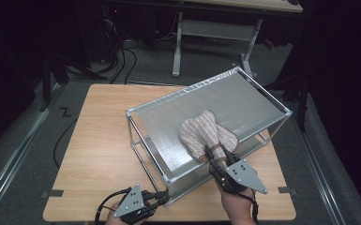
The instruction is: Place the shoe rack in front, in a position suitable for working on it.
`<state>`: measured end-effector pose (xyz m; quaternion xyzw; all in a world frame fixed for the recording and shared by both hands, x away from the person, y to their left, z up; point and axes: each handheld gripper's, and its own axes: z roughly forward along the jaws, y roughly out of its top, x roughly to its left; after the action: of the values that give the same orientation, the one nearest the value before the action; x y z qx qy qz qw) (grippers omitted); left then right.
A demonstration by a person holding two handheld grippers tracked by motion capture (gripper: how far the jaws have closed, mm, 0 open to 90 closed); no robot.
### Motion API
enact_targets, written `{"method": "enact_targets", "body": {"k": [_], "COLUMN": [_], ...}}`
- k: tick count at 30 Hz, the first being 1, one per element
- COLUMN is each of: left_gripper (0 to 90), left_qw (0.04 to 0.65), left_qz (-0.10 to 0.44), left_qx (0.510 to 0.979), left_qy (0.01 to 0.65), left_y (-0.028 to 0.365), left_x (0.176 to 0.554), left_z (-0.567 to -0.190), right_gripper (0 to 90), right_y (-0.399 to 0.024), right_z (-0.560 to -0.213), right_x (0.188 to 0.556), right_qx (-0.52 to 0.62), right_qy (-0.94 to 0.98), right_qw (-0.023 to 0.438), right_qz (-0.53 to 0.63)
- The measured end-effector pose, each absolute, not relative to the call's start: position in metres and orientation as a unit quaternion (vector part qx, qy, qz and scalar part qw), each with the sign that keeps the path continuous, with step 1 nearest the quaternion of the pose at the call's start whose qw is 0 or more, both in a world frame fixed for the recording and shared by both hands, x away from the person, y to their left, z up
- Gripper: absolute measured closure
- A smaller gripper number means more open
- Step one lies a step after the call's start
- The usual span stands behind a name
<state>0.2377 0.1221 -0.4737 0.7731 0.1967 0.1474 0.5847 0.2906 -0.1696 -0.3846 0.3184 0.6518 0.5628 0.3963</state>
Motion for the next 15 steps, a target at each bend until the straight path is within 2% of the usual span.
{"method": "enact_targets", "body": {"k": [15], "left_gripper": [81.0], "left_qw": [0.582], "left_qz": [0.163], "left_qx": [0.769], "left_qy": [0.208], "left_y": [0.137], "left_x": [0.227], "left_z": [-0.474], "right_gripper": [62.1], "right_y": [-0.225], "right_z": [-0.385], "right_x": [0.331], "right_qx": [0.367], "right_qy": [0.623], "right_qw": [0.432], "right_qz": [0.540]}}
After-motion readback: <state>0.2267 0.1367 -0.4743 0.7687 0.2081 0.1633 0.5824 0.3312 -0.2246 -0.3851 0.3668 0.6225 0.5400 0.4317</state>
